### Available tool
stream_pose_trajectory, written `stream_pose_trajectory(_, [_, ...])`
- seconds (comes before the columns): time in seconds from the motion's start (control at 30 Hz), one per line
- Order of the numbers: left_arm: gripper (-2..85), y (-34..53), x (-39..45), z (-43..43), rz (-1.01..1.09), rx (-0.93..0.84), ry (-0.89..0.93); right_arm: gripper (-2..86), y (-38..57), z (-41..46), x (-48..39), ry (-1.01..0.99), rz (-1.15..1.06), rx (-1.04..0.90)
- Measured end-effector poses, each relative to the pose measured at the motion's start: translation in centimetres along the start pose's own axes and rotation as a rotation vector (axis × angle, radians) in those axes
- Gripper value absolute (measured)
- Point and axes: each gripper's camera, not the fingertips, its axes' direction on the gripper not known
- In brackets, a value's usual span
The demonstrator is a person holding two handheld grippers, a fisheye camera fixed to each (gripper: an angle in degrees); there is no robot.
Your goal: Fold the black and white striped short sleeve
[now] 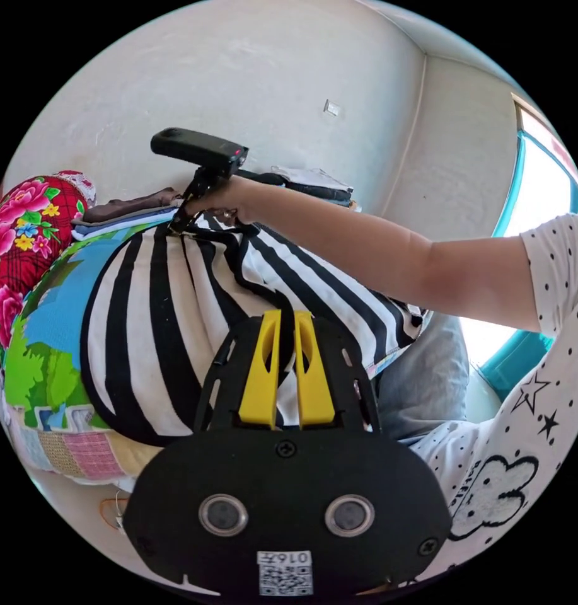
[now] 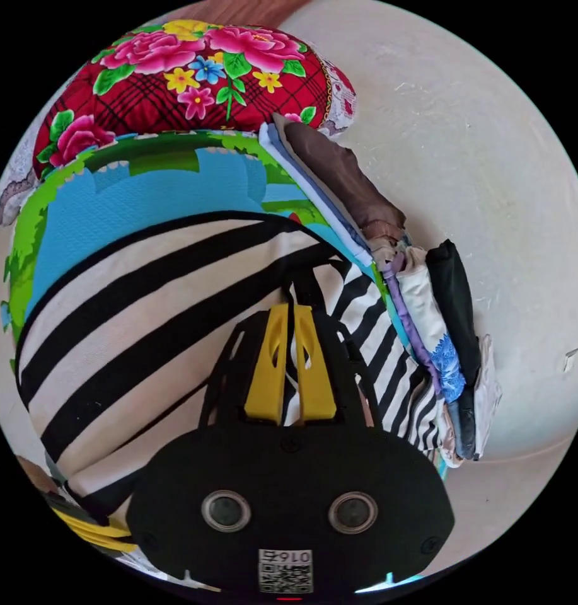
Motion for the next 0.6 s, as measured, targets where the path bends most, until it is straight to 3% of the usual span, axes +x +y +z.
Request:
stream_pose_trajectory(0.33, [2.6, 5.4, -7.0, -7.7, -0.228, 0.186, -0.115, 0.3, -5.8, 0.1, 10.4, -0.5, 0.267, 0.145])
stream_pose_trajectory(0.6, [3.3, 10.9, -12.7, -7.6, -0.415, 0.104, -0.051, 0.5, -12.1, 9.7, 8.4, -0.492, 0.334, -0.103])
